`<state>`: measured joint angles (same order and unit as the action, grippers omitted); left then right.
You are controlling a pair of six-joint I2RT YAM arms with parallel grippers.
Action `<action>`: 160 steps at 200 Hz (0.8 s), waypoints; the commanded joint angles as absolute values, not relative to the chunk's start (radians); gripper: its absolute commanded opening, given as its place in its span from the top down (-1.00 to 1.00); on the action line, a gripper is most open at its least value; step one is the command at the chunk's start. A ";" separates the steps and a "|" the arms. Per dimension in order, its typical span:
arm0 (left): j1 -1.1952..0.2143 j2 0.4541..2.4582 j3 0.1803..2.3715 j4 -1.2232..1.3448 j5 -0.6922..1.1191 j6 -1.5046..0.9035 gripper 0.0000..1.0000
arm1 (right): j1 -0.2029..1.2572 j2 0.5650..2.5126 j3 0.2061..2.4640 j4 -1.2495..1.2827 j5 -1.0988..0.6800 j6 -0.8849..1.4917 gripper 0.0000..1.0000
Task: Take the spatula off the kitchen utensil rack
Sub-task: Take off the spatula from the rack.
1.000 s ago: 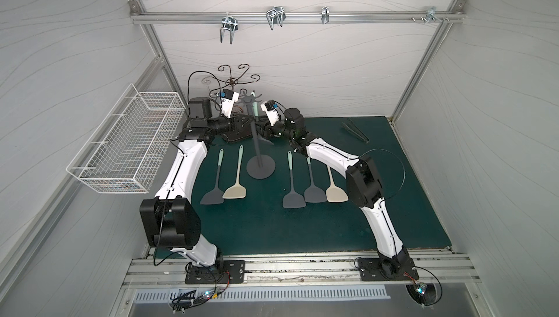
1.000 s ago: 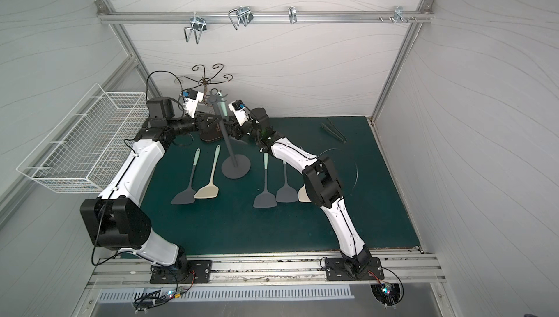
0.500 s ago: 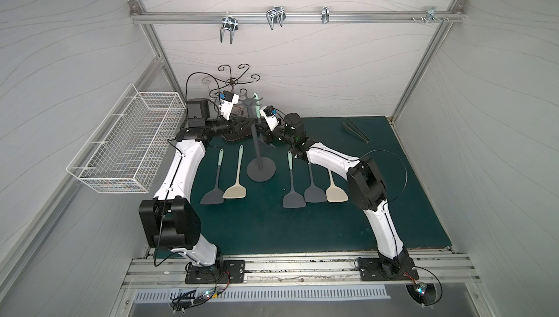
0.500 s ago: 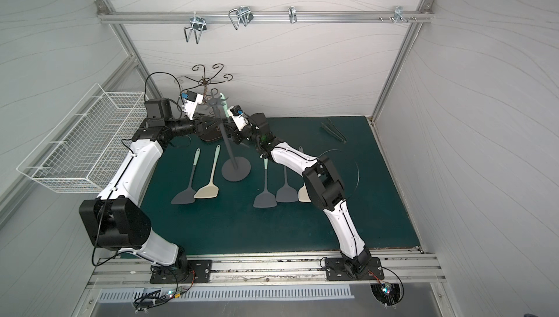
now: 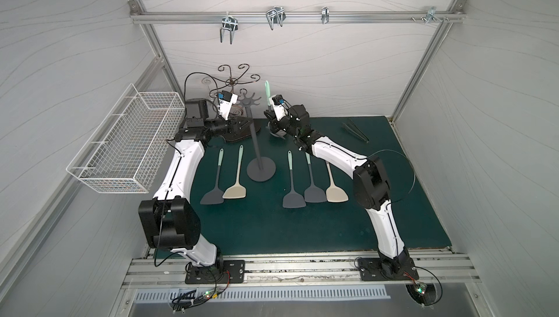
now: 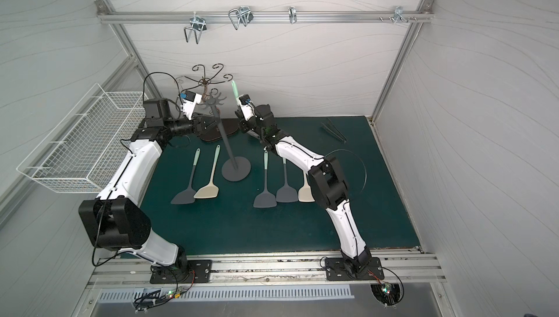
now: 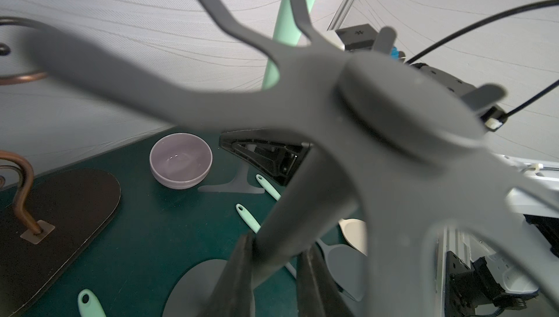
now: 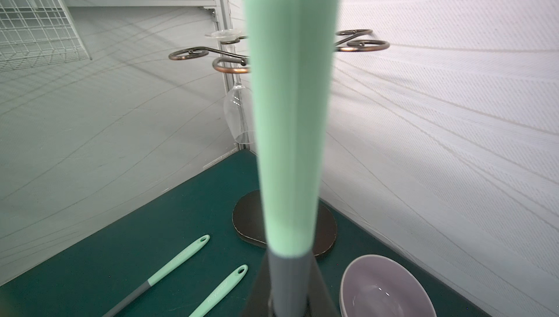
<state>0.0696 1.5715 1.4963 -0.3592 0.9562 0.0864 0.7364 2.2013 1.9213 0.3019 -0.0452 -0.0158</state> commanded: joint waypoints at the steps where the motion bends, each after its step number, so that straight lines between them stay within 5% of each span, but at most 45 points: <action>1: 0.069 1.539 1.505 -0.397 0.976 0.015 0.25 | 0.739 2.074 1.857 0.298 0.007 -0.008 1.00; 57: 0.069 1.446 1.426 -0.341 0.887 0.002 -0.50 | 0.712 1.795 1.557 0.234 0.112 0.052 1.00; 133: 0.064 1.168 1.176 -0.499 0.538 -0.048 -0.43 | 0.708 1.353 1.124 -0.025 -0.030 0.207 1.00; 160: -0.039 0.975 1.008 -0.494 0.457 -0.096 -0.37 | 0.718 1.183 0.951 -0.056 -0.163 0.190 1.00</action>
<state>0.0483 1.1000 1.0931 -0.4740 0.5781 -0.0505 0.7074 1.3064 1.0595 0.0208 -0.0170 0.1677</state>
